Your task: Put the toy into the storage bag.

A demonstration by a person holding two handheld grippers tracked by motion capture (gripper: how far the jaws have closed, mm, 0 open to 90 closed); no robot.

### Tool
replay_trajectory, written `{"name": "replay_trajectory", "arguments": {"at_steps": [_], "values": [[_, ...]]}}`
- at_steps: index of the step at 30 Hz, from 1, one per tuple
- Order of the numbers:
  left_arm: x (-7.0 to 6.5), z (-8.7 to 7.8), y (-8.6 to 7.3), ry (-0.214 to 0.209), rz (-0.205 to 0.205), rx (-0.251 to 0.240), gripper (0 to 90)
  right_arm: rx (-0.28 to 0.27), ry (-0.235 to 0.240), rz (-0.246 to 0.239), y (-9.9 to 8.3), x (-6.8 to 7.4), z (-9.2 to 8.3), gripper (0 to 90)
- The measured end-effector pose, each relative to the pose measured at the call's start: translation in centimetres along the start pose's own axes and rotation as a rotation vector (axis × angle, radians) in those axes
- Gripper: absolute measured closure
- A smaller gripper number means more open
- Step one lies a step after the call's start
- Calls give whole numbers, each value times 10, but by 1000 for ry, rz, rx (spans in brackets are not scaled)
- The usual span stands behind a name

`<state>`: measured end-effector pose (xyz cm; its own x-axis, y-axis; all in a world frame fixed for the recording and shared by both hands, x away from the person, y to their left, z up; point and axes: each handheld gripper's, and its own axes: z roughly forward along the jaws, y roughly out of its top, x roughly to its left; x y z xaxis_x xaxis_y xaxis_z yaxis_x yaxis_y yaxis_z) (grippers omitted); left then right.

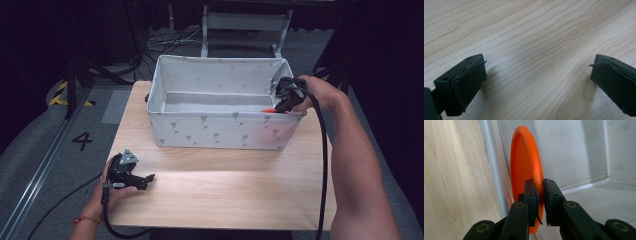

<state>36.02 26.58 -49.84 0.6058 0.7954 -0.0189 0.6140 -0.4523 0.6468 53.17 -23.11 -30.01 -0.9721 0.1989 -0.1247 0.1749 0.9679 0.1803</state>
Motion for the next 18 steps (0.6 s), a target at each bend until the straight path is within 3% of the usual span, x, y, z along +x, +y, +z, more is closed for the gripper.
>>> {"name": "replay_trajectory", "arguments": {"at_steps": [18], "values": [[0, 0, 0, -1, 0, -2, 5, 37, 36, 28, -1, -3, 10, 798]]}}
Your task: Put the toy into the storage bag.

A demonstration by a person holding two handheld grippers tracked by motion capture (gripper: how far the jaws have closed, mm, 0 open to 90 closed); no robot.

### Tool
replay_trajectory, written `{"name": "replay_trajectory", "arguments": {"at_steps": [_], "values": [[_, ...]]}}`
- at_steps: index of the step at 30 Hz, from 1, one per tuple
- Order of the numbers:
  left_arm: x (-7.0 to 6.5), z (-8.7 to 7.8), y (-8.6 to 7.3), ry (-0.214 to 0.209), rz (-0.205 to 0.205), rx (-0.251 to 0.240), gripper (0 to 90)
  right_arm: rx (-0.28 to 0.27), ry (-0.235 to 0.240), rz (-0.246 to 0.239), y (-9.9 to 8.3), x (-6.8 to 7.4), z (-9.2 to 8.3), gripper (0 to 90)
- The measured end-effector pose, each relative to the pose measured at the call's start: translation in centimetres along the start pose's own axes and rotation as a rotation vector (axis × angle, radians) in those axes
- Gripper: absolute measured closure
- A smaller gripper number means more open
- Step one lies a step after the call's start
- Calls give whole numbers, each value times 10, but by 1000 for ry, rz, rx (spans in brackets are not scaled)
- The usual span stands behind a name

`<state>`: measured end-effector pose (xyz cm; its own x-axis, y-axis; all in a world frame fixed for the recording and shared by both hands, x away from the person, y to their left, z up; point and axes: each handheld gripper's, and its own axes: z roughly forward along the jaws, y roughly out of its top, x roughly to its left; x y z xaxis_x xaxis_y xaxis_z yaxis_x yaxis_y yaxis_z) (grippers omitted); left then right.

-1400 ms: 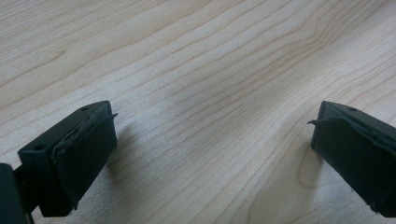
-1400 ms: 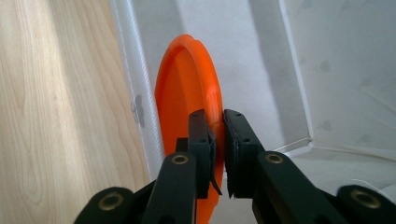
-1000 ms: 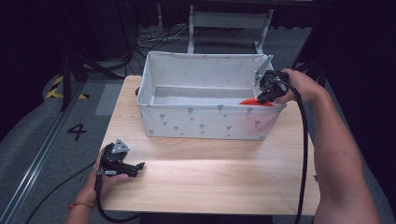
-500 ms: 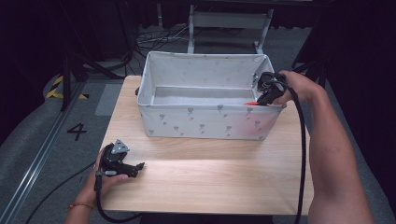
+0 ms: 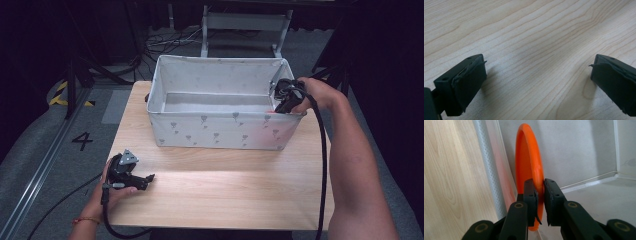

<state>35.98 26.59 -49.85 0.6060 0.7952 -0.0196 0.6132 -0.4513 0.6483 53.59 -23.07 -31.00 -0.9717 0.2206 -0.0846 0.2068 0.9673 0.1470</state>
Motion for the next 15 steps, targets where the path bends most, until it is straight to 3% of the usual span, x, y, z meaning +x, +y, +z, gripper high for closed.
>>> {"name": "replay_trajectory", "arguments": {"at_steps": [10, 15], "values": [[-1, 0, 0, 7, -4, -2, 6, -64, -62, 27, -6, 2, -3, 701], [0, 0, 0, 7, -1, 0, 5, -188, -98, 75, -13, 6, -8, 600]]}}
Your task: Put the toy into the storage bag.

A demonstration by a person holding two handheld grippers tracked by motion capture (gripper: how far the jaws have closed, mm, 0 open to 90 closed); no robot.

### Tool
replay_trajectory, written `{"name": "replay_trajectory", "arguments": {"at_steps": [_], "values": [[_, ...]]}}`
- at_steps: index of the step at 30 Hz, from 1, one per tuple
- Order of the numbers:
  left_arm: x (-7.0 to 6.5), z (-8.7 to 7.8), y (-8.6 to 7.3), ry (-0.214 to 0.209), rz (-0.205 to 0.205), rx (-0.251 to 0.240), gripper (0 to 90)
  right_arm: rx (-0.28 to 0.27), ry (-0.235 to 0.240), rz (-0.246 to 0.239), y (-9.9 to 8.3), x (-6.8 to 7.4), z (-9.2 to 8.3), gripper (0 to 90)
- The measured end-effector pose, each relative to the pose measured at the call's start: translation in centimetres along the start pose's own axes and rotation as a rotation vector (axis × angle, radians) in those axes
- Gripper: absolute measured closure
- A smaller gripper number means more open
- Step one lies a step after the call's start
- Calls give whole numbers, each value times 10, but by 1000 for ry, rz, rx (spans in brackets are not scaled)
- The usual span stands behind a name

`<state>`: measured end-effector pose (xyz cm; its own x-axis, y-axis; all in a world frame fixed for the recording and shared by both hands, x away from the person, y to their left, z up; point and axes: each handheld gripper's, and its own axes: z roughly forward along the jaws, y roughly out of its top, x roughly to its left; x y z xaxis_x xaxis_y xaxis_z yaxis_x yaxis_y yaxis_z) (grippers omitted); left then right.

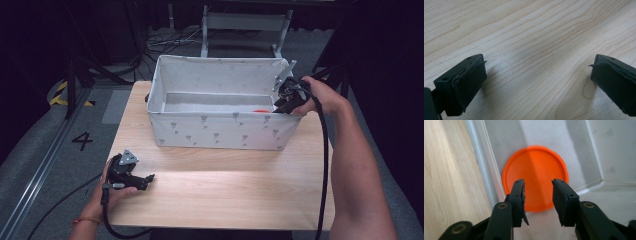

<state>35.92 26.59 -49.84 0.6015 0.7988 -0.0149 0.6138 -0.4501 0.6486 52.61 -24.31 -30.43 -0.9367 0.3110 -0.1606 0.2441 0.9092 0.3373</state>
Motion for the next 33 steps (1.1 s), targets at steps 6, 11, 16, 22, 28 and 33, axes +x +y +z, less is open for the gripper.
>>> {"name": "replay_trajectory", "arguments": {"at_steps": [6, 11, 16, 22, 28, 33], "values": [[0, 0, 0, 0, -1, -1, 5, -184, -58, 53, -7, 2, -14, 515], [0, 0, 0, -1, -3, -1, 6, -266, -138, 134, -13, 5, -26, 492], [0, 0, 0, -1, 0, -2, 5, -360, -186, 191, -21, 17, -38, 446], [0, 0, 0, -1, 0, -2, 5, -427, -249, 285, -34, 31, -49, 301], [0, 0, 0, -1, 0, -2, 5, -456, -280, 322, -44, 43, -53, 267], [0, 0, 0, -2, 0, -2, 5, -473, -308, 337, -49, 58, -59, 204]]}}
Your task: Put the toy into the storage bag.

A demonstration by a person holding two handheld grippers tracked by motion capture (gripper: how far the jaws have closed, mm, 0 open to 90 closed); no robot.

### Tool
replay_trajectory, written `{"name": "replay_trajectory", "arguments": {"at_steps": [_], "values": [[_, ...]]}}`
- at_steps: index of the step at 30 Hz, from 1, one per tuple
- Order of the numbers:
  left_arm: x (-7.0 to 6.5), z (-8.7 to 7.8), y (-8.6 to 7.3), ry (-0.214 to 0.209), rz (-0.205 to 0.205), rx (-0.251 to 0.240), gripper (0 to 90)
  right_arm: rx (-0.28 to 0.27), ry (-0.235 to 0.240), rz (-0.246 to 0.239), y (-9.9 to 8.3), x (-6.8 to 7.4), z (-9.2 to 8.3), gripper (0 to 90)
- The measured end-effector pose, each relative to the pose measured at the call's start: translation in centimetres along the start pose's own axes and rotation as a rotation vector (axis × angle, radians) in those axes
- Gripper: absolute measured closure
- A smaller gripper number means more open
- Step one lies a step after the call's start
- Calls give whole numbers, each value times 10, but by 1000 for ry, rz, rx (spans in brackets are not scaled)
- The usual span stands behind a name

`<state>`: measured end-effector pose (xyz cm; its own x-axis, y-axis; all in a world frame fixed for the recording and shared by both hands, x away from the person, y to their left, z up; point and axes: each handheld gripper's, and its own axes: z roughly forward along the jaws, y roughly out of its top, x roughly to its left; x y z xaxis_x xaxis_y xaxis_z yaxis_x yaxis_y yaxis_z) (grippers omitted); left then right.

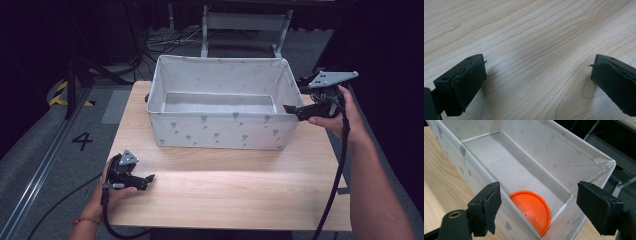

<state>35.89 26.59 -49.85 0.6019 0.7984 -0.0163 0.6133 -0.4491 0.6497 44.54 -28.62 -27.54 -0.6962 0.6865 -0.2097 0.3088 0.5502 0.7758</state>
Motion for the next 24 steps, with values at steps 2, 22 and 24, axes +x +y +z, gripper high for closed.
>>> {"name": "replay_trajectory", "arguments": {"at_steps": [2, 22, 24], "values": [[0, 0, 0, 0, 1, 0, 5, -19, -15, 0, -2, 5, -7, 195], [0, 0, 0, -1, 0, -1, 5, -46, -94, -19, -36, 37, -34, 191], [0, 0, 0, -1, 0, -1, 5, -44, -94, -30, -40, 39, -36, 190]]}}
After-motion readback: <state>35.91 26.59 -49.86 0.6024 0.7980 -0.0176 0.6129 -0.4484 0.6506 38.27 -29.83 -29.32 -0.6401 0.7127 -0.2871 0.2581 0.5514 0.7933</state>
